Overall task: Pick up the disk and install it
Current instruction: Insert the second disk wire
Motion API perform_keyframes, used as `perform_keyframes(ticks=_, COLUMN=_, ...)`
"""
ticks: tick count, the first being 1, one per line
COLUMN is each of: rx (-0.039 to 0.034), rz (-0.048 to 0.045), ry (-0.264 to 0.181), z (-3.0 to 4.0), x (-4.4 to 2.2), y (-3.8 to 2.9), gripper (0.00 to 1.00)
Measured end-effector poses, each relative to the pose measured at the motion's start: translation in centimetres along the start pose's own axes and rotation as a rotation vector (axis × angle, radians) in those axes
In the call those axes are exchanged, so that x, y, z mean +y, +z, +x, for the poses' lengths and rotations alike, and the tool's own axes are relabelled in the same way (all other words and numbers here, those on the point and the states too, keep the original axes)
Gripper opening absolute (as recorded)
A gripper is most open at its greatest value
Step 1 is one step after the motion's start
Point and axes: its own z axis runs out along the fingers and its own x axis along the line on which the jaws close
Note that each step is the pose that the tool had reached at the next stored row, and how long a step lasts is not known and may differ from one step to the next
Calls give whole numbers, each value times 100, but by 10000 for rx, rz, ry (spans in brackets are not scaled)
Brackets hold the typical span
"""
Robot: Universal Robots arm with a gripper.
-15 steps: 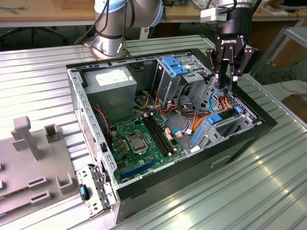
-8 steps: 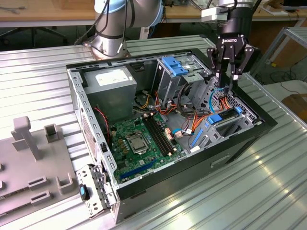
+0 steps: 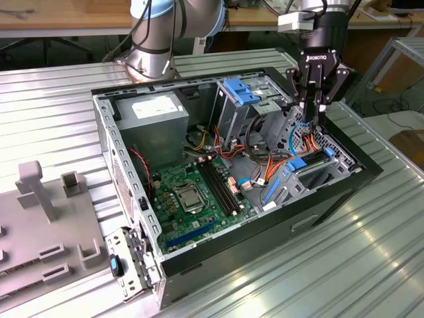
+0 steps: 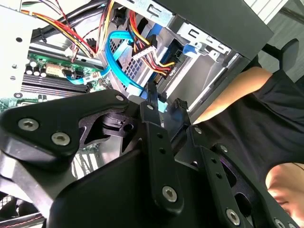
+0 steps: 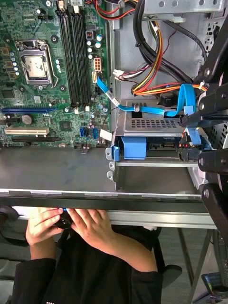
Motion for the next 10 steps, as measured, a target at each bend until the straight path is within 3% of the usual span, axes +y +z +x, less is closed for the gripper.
perform_keyframes(ticks=7, rx=0, rz=1, ry=-1, z=-19, x=-5, y=29, gripper=33)
perform_keyframes(ticks=8, rx=-1, rz=0, ry=0, z=-22, x=-6, y=33, gripper=31)
perform_keyframes(ticks=10, rx=-1, rz=0, ry=0, z=-27, x=-8, y=40, gripper=17)
